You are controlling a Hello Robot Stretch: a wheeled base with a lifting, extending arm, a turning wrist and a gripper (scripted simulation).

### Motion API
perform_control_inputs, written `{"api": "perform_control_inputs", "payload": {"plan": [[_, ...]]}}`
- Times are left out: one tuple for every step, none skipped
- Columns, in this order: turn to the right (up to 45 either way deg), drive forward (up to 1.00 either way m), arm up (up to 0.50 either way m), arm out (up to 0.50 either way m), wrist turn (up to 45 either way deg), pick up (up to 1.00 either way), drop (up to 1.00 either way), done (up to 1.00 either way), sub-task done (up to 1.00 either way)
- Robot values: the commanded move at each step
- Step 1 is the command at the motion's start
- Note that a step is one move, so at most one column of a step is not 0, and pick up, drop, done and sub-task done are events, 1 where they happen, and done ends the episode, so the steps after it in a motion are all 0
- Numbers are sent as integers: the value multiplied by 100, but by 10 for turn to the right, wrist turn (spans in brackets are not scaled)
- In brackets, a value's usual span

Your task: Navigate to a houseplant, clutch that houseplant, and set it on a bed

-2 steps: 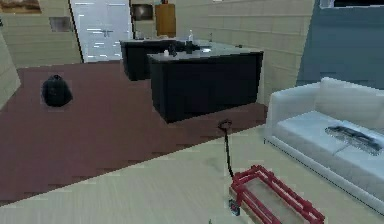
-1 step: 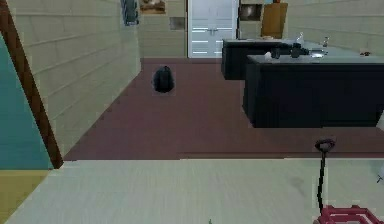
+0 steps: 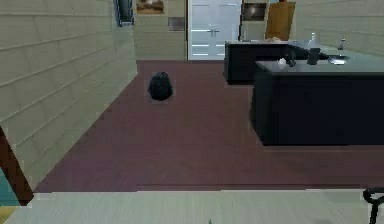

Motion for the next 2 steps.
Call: {"api": "perform_control_inputs", "payload": {"plan": [[-450, 0, 0, 0, 0, 0, 0, 0, 0], [-120, 0, 0, 0, 0, 0, 0, 0, 0]]}}
